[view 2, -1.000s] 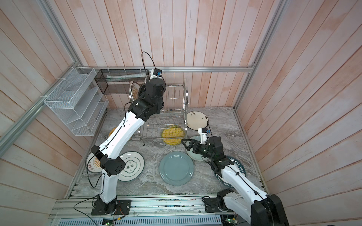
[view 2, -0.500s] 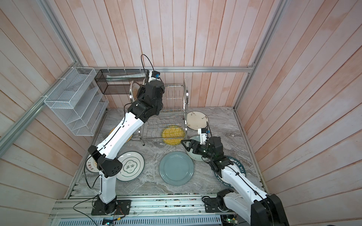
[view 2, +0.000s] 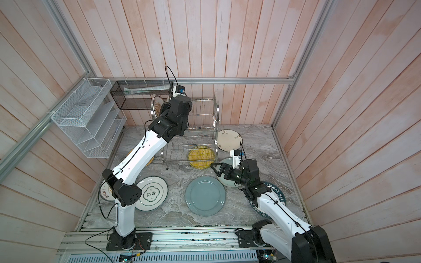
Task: Load the plates into the dish rack
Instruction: 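Lower the black plate into the rack slot beside the sunburst plate with the left gripper, then open the left gripper and pull back while the right arm reaches the cream plate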
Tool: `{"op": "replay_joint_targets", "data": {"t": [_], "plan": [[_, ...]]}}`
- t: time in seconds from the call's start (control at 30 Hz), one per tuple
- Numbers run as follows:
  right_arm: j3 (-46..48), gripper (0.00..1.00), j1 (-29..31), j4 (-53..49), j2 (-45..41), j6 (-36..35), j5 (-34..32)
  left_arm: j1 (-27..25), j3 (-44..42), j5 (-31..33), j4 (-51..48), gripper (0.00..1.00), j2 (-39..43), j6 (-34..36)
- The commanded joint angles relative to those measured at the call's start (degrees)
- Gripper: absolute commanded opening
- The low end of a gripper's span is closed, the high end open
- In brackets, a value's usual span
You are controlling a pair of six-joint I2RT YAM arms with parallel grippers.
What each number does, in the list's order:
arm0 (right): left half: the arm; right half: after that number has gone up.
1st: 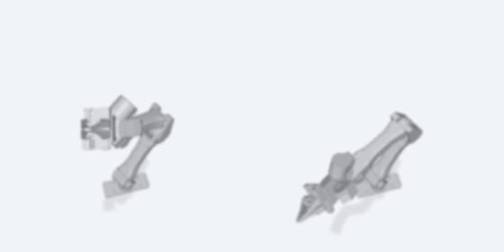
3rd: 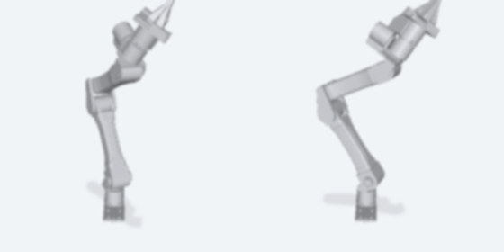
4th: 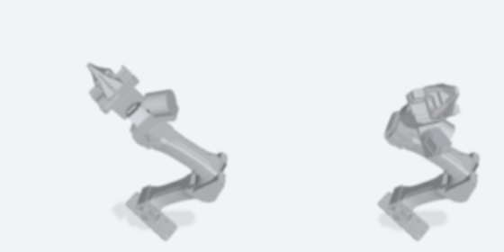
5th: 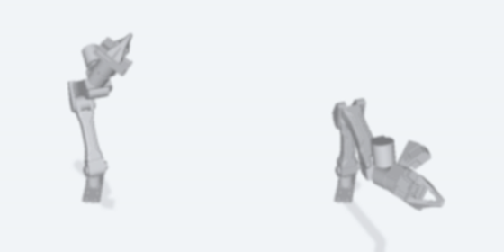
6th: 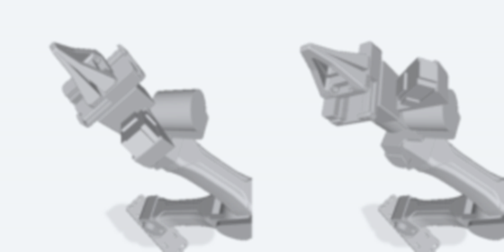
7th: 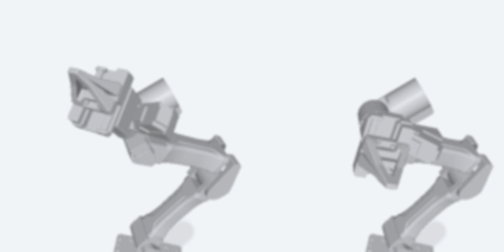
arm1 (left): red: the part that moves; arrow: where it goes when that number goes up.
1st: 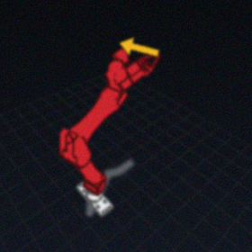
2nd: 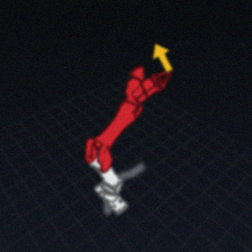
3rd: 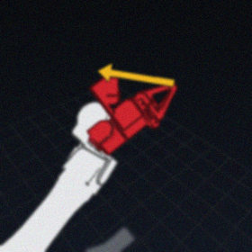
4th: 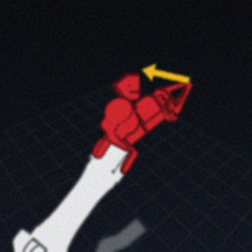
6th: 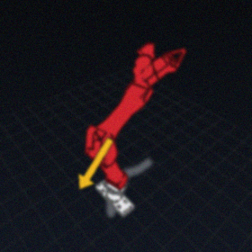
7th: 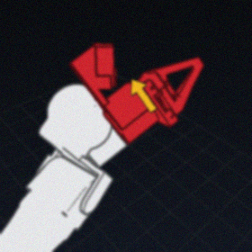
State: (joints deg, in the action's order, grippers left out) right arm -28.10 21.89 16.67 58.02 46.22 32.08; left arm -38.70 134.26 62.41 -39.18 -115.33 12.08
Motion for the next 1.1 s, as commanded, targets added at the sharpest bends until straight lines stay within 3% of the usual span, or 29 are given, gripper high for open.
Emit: {"op": "replay_joint_targets", "data": {"t": [0.0, 0.1, 0.27, 0.8, 1.07], "plan": [[0.3, 0.98, 0.2, 0.1, -0.5, -1.0, 0.4, 0.2, -1.4, -0.5, -0.2, 0.0, 2.1, -3.4], [0.3, 0.98, 0.2, 0.2, -0.5, -1.2, 0.2, 0.5, -1.7, -1.1, -1.6, 0.01, 2.1, -5.0], [0.2, 0.98, 0.2, 0.3, -0.3, -1.1, -0.1, 0.7, -1.9, -1.5, -1.1, 0.16, 3.0, -5.2], [-0.7, 0.98, 0.2, -0.3, -0.5, -1.3, -1.5, 2.4, -0.6, -4.6, 0.7, 0.4, 4.4, -2.7], [-7.1, 0.98, -1.1, -7.9, -3.0, -6.0, -7.3, 2.3, 0.9, -9.8, -3.5, 0.5, 9.2, -5.6]]}}
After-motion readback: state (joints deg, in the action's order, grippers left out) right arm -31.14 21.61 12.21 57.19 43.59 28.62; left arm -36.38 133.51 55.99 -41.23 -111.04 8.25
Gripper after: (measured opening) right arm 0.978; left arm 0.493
